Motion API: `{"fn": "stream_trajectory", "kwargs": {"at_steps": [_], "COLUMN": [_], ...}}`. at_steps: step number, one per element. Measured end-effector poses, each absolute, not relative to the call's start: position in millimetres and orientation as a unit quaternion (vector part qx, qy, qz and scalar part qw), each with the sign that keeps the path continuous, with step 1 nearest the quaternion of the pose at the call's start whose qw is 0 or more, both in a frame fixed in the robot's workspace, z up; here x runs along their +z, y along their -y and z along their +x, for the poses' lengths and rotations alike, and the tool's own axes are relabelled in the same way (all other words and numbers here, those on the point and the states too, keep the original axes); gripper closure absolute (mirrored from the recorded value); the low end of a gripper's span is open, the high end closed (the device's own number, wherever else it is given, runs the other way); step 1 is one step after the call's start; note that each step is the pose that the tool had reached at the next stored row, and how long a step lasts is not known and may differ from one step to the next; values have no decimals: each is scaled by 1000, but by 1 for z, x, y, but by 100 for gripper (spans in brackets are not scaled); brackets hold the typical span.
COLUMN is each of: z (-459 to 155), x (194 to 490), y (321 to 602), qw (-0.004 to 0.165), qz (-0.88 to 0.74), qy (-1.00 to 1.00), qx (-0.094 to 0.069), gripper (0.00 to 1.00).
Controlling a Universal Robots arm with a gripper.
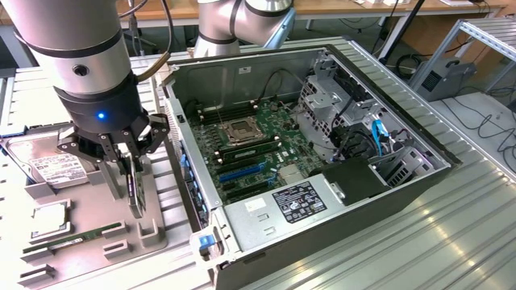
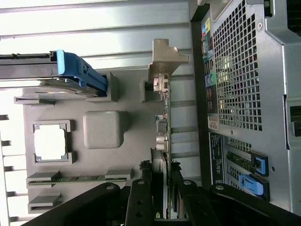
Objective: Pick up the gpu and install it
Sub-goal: 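Pick up the gpu and move the gpu toward the slot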
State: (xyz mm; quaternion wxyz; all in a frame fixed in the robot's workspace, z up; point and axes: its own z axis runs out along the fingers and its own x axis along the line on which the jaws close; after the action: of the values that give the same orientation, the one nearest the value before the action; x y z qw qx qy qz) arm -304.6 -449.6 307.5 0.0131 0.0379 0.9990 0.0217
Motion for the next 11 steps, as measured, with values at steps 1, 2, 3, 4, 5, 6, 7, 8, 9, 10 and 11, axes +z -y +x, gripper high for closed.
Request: {"fn": "stream_trajectory", "kwargs": {"at_steps": [1,2,3,4,5,6,7,8,9,10,11], "z": [-305,-305,-305,-305,-305,-305,-305,-305,-305,-305,-305], "x": [308,308,308,308,308,309,309,309,309,309,309], "y": [450,450,450,450,450,450,450,450,450,450,450], "qw": [13,13,13,13,13,13,13,13,13,13,13], "qz": [38,38,38,38,38,38,38,38,38,38,38], "qy": [-999,-999,-999,-999,-999,-999,-999,-999,-999,-999,-999], "qx": [22,22,22,22,22,22,22,22,22,22,22], "gripper": [74,74,74,74,74,74,74,74,74,74,74]}}
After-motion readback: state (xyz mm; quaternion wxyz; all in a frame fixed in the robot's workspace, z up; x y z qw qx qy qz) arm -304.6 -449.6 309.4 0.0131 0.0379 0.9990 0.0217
